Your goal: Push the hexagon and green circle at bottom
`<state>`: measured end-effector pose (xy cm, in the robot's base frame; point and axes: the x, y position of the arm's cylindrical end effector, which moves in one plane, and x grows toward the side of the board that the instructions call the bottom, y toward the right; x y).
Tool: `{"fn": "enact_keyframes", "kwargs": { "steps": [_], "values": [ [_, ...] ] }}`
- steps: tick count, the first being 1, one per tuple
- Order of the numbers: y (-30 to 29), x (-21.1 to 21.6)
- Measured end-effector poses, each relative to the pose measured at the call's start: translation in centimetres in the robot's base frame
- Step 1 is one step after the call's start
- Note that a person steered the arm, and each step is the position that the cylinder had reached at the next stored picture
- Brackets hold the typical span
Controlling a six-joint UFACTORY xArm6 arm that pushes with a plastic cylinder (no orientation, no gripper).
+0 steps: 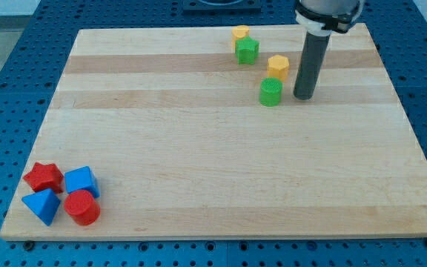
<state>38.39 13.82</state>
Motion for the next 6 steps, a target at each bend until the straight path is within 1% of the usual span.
{"fn": "enact_keyframes", "kwargs": {
  "steps": [1,2,3,4,5,6],
  "values": [
    [-2.9,2.9],
    [-1.6,4.1],
    [1.3,0.0],
    [1.3,-5.4],
    [0.5,-9.2],
    [-1.1,-10.6]
  ]
}}
